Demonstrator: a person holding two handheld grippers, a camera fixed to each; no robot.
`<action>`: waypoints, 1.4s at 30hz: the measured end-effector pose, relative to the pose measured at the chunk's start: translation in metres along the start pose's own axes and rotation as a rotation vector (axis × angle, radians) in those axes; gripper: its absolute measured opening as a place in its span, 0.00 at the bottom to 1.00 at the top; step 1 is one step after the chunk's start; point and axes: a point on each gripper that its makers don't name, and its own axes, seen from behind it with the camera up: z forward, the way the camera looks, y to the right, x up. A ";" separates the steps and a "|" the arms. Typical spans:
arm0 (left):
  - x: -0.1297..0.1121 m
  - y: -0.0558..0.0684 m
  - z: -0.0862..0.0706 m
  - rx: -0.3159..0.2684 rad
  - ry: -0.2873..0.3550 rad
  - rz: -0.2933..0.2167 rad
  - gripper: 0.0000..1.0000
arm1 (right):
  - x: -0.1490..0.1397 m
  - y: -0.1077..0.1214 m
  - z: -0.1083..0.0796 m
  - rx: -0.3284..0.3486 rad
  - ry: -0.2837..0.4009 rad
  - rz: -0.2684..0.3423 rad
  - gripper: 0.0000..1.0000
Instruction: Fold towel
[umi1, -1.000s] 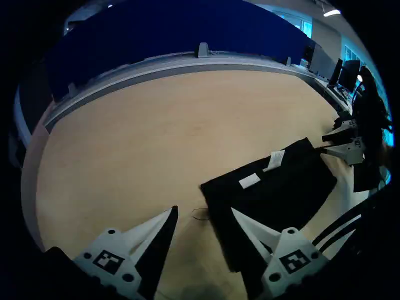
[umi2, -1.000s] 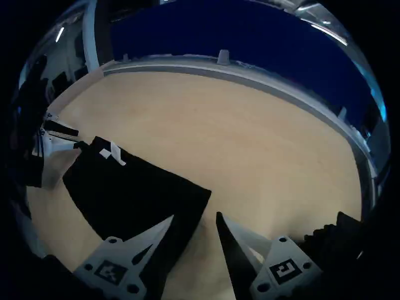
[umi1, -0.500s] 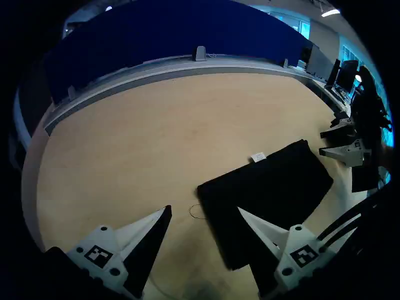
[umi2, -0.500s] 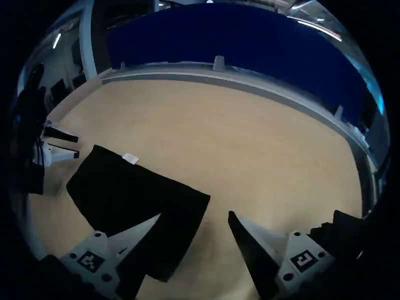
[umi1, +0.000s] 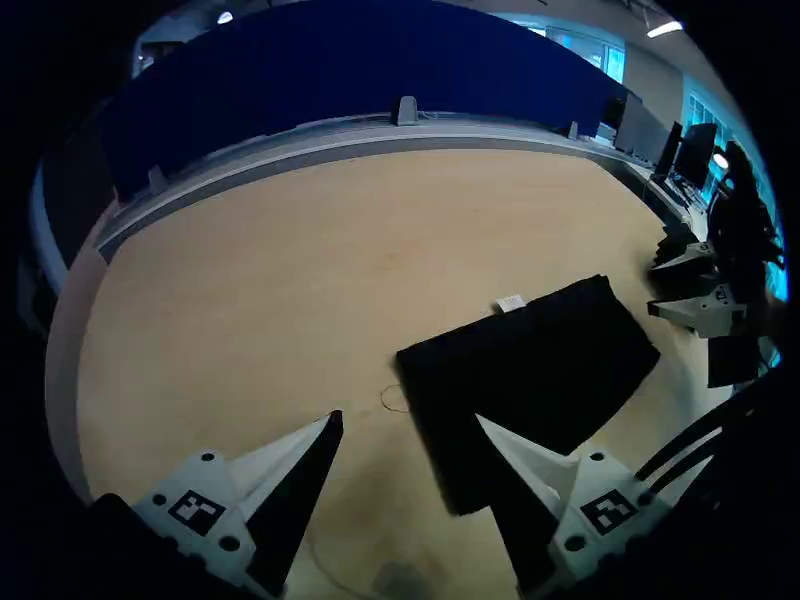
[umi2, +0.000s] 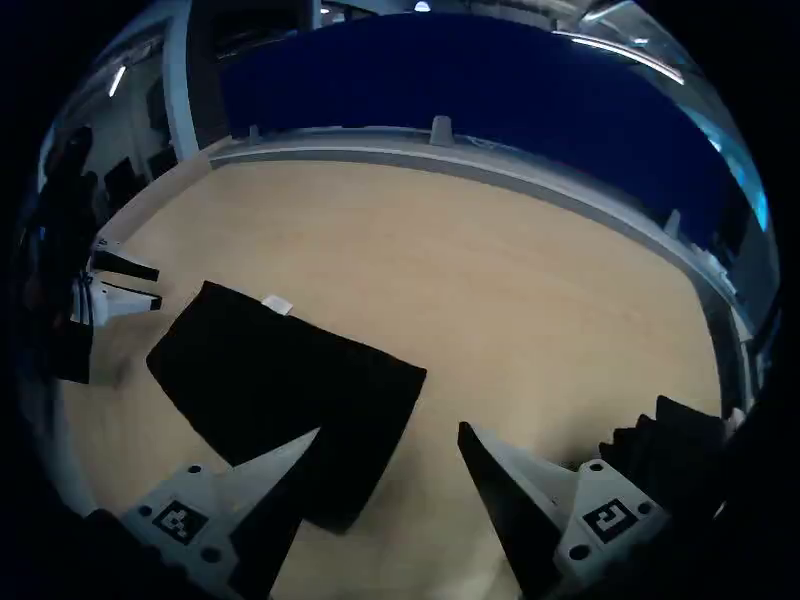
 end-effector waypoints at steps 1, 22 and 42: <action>-0.003 0.000 -0.003 0.003 -0.001 -0.004 0.88 | -0.002 0.000 -0.002 0.000 -0.001 0.001 0.97; -0.051 0.005 -0.046 0.031 -0.007 -0.039 0.88 | -0.034 -0.016 -0.033 0.022 0.001 0.005 0.97; -0.105 -0.011 -0.119 0.154 0.002 -0.159 0.88 | -0.058 -0.045 -0.024 0.160 -0.094 -0.201 0.96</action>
